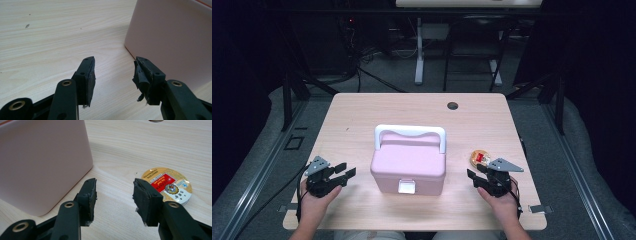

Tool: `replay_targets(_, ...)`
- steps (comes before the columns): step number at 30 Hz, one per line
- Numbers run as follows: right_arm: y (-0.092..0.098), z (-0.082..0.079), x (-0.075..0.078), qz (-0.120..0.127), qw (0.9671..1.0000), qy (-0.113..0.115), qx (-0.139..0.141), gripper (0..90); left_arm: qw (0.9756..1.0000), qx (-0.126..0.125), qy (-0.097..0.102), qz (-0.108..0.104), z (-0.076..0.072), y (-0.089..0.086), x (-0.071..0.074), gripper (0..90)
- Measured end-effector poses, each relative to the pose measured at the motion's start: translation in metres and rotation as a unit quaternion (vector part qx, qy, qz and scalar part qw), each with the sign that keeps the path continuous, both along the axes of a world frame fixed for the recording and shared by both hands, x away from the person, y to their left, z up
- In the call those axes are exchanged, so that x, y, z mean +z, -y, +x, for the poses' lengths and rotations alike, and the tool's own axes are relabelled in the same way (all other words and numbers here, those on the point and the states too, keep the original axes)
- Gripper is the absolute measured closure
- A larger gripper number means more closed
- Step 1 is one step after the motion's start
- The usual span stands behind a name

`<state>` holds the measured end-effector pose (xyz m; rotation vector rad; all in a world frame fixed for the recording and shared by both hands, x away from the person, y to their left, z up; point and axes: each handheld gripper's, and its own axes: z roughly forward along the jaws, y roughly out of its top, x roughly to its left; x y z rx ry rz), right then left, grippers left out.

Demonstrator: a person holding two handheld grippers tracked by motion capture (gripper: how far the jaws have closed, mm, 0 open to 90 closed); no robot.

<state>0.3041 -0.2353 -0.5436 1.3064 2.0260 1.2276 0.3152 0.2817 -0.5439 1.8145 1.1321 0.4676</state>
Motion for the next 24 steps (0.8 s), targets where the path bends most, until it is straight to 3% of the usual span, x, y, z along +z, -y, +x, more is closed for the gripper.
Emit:
replay_targets(11, -0.002, 0.002, 0.005, 0.003, 0.9999, 0.001, -0.01, 53.1, 0.9999, -0.006, 0.001, 0.008, -0.007, 0.004, 0.001, 50.6)
replay_targets(14, -0.007, 0.003, 0.014, 0.01, 0.9999, -0.004, -0.01, 53.8, 0.9995, 0.003, -0.018, 0.025, 0.001, 0.007, 0.005, 52.7)
replay_targets(17, -0.012, 0.009, 0.03, -0.001, 0.9999, 0.0, -0.011, 55.2, 0.999, 0.001, -0.03, 0.034, 0.013, 0.012, 0.011, 53.2)
replay_targets(19, -0.017, 0.016, 0.036, -0.014, 0.9999, 0.001, -0.008, 55.2, 0.9987, 0.004, -0.028, 0.043, 0.023, 0.016, 0.016, 53.2)
replay_targets(21, -0.021, 0.024, 0.038, -0.025, 0.9996, 0.003, -0.01, 55.4, 0.9984, 0.018, -0.036, 0.038, 0.032, 0.018, 0.02, 53.3)
replay_targets(24, -0.025, 0.035, 0.037, -0.007, 0.9997, -0.02, -0.011, 56.4, 0.9984, 0.018, -0.052, 0.004, 0.044, 0.021, 0.026, 57.1)
